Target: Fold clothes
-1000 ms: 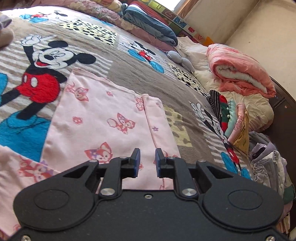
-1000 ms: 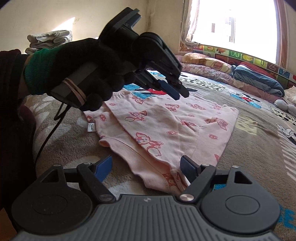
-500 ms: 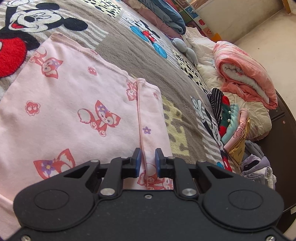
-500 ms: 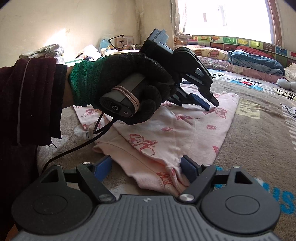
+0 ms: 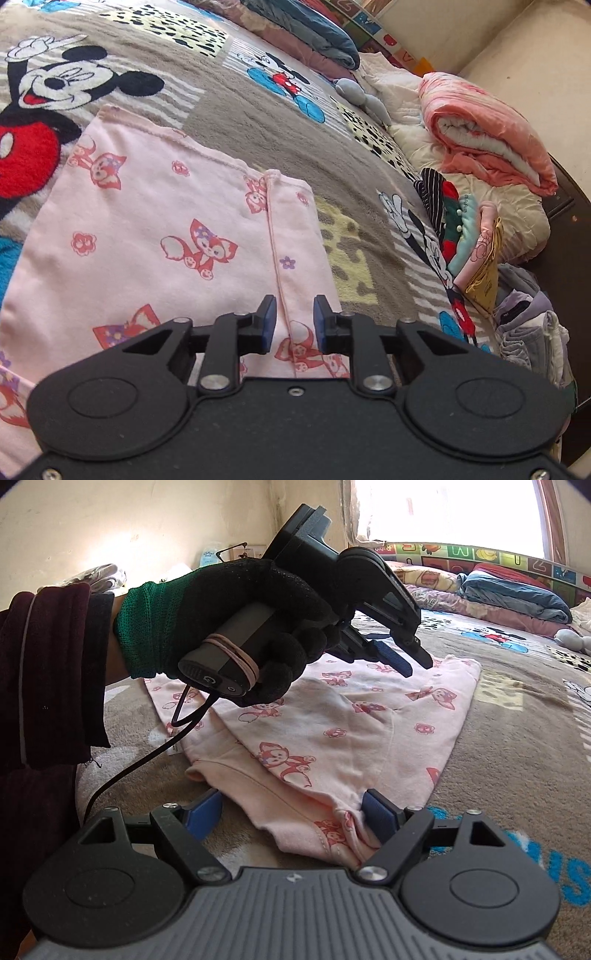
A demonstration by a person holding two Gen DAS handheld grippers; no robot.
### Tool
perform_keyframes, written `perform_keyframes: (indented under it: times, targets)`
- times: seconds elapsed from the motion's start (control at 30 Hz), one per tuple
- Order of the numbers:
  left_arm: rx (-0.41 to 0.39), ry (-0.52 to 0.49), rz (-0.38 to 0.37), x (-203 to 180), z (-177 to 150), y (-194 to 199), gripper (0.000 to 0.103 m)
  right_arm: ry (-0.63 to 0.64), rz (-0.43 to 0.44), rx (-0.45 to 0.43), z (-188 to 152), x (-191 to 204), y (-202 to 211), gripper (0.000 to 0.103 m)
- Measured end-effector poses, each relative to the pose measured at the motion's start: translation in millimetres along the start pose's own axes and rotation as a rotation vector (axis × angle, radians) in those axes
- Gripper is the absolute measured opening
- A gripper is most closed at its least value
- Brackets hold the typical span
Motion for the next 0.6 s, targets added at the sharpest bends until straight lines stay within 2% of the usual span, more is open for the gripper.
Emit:
perform_keyframes:
  times: [0.07,0.13,0.2,0.33,0.4,0.5,0.6]
  targets:
    - [0.004,0.043,-0.017,4,-4,-3,0.018,0.001,0.002,0.0,0,0,0,0.084]
    - [-0.012,0.036,-0.018,3,-3,0,0.017,0.002,0.002,0.001,0,0,0,0.084]
    - [-0.031,0.019,-0.015,1,-1,4,0.0,0.001,0.004,0.001,0,0,0,0.084]
    - [-0.068,-0.014,-0.009,-4,2,11,0.0,-0.006,0.009,0.002,0,0,1,0.085]
    - [-0.049,-0.105,0.052,-12,1,5,0.0,-0.009,0.013,0.006,0,0,0,0.085]
    - [-0.045,-0.15,0.061,-18,-2,3,0.0,-0.013,0.018,0.01,0,1,0,0.086]
    - [-0.043,-0.185,0.061,-23,-4,1,0.006,-0.013,0.019,0.012,1,1,1,0.086]
Point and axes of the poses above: each gripper's, at about its wrist camera, not at the fingertips, and y roughly against the way its jaws point, x to its left, z to its top, the point moved 2 cm from there along -y, roughly the way its jaws point, and after that the axes turned 8 degrees about -x, right-handed, at the moved point
